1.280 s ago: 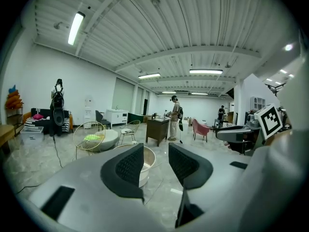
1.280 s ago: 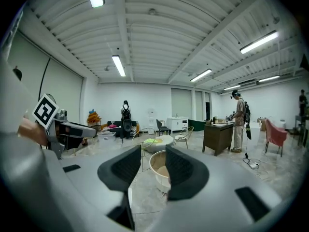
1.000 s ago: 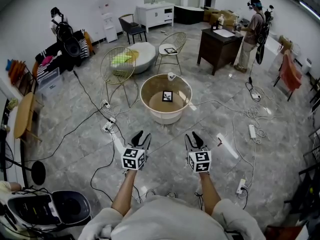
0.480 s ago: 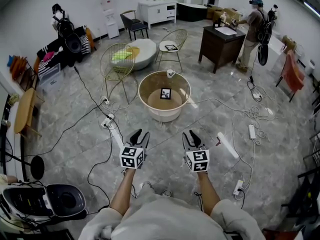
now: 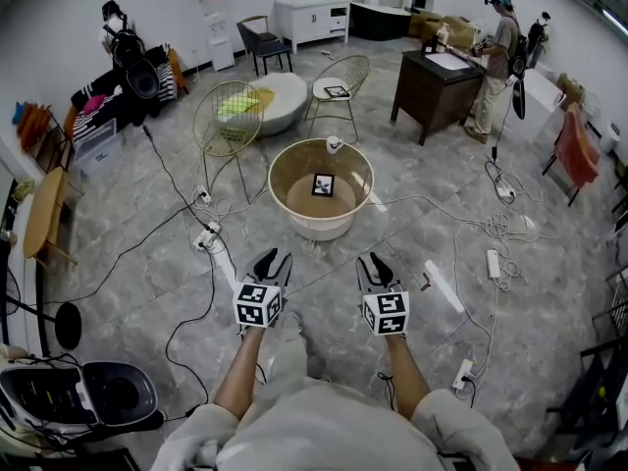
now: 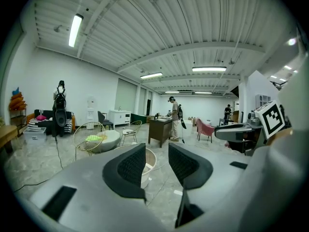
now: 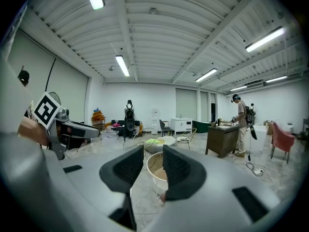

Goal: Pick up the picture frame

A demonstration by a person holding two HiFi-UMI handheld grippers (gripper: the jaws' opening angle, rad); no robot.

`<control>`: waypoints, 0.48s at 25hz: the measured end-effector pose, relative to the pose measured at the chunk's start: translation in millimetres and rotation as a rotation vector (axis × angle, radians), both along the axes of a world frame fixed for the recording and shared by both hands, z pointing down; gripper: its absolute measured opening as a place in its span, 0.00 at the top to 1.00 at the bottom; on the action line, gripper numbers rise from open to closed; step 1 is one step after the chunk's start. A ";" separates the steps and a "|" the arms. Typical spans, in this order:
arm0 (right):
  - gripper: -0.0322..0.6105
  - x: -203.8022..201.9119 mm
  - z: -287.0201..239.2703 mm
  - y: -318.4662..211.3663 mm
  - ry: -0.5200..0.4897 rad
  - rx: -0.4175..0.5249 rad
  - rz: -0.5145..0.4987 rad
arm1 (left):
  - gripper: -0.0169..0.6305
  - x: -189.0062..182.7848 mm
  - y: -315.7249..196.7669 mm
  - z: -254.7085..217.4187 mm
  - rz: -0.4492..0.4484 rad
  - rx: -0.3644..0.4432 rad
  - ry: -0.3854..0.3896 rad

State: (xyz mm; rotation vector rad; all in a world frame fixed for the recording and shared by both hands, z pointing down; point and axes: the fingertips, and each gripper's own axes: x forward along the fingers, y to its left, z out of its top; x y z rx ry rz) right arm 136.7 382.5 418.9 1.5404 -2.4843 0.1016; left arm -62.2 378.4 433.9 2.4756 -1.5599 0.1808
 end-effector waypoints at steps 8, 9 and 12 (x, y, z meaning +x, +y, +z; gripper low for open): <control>0.76 -8.0 -6.3 -56.7 0.018 0.004 0.008 | 0.75 -4.1 -59.9 -3.7 0.013 0.001 0.010; 0.76 -12.3 -8.9 -67.0 0.021 0.004 0.011 | 0.75 -8.6 -70.5 -5.8 0.016 0.000 0.011; 0.76 -21.2 -13.2 -95.4 0.028 0.003 0.021 | 0.75 -19.1 -100.2 -8.5 0.023 -0.002 0.018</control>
